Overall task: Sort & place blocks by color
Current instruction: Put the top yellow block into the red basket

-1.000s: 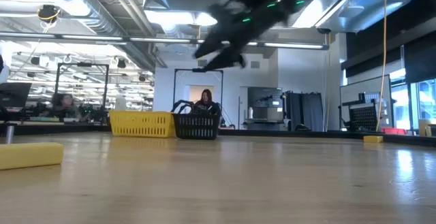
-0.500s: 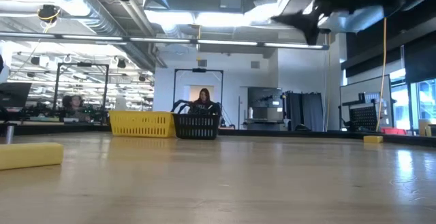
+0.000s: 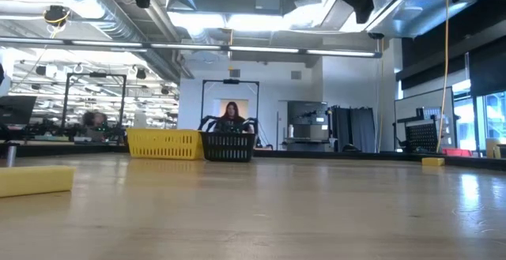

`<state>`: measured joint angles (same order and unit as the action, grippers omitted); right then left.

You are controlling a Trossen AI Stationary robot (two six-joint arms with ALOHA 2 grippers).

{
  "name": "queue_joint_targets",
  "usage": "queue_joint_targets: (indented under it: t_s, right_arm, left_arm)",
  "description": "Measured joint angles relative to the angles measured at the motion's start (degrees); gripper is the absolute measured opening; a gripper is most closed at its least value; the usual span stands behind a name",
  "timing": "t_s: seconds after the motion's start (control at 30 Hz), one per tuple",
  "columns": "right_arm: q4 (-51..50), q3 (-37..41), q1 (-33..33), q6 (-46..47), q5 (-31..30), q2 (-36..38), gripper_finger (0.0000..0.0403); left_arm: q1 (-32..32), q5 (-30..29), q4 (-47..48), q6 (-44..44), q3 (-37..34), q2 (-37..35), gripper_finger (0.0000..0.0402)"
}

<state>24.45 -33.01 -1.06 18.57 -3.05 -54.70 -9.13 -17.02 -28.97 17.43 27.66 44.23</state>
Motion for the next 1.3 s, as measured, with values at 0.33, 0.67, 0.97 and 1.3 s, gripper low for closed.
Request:
queue_joint_targets:
  t_s: [0.33,0.67,0.97,1.3]
  right_arm:
    - [-0.17,-0.01,0.0,2.33,0.02,0.0,0.0277]
    - [-0.17,-0.02,0.0,3.69,0.02,0.0,0.0277]
    - [-8.07,-0.96,3.18,13.87,-18.89,-0.04,0.0277]
    - [-73.87,-11.26,21.96,45.65,-29.68,-8.26,0.0277]
  left_arm:
    - [-0.01,-0.02,-0.18,0.26,0.0,0.0,0.0272]
    - [-0.02,-0.04,-0.2,0.48,0.0,0.0,0.0272]
    - [0.0,-2.97,-0.18,0.46,0.0,0.0,0.0273]
    - [0.0,-3.36,-0.21,1.56,0.0,-0.02,0.0273]
